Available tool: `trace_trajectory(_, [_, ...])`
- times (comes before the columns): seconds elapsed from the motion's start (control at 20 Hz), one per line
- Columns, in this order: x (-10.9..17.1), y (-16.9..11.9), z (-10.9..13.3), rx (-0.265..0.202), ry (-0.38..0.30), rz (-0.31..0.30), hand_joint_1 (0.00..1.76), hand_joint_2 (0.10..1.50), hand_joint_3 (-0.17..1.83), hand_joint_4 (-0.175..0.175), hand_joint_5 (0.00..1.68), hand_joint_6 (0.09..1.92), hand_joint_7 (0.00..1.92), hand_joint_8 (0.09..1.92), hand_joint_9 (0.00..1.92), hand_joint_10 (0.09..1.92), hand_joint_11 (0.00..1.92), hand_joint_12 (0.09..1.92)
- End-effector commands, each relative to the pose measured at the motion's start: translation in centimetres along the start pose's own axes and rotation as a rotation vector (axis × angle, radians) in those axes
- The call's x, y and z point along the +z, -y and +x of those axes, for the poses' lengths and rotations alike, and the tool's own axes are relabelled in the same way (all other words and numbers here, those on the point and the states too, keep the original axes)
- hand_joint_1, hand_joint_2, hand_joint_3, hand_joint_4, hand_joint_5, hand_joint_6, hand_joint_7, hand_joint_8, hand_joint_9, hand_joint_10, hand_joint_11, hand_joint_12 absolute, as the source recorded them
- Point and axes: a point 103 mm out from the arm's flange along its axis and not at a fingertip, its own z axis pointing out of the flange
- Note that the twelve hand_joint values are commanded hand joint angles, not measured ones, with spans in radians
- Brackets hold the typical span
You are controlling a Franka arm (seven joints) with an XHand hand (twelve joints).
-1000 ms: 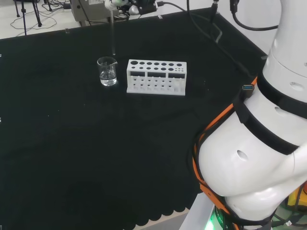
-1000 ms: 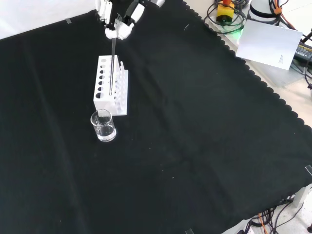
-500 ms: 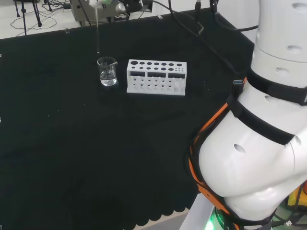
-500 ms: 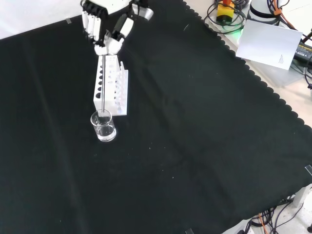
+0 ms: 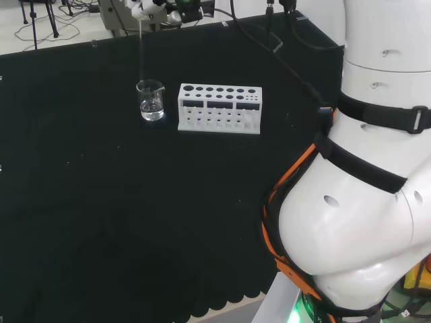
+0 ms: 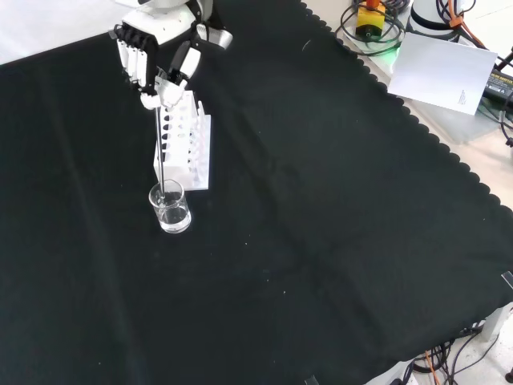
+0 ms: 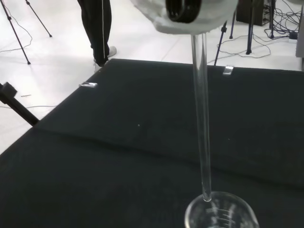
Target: Stir in the beaker to the left of the white test tube rack with the glass rod.
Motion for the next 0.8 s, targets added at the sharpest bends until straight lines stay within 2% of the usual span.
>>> trace_trajectory(0.05, [0.0,1.0,-1.3,0.015,0.006,0.007,1.31,0.99,0.08,-0.175,1.26,0.20,1.20,0.95,1.73,0.58,1.47,0.92])
trace_trajectory(0.8, [3.7,0.3,-1.9,-0.001,-0.016,0.054,1.31,0.99,0.07,-0.175,1.27,0.19,1.20,0.95,1.73,0.58,1.47,0.92])
